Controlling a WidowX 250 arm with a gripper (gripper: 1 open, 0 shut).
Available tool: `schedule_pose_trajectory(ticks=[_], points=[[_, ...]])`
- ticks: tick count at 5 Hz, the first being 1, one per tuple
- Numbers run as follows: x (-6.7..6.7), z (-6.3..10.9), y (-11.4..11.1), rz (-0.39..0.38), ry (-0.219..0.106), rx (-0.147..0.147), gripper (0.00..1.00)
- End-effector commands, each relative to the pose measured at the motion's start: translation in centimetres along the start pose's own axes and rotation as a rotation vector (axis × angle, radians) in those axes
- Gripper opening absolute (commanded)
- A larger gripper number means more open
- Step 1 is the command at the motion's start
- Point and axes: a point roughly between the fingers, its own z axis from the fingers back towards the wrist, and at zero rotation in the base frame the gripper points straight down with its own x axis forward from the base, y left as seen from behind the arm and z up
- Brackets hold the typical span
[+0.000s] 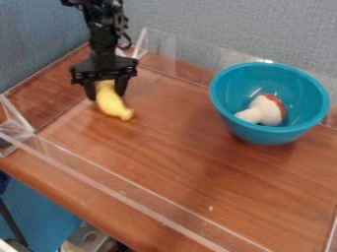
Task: Put the yellow object in the blue bowl
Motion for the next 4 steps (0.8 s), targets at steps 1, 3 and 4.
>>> schedule_pose_trajectory(ticks=[1, 3, 4], points=[[2.2, 3.2, -0.2, 0.004, -0.040, -0.074, 0.00], [3.7, 8.3, -0.6, 0.014, -0.006, -0.189, 0.00], [4.2, 12.3, -2.2, 0.009, 0.023, -0.253, 0.00]])
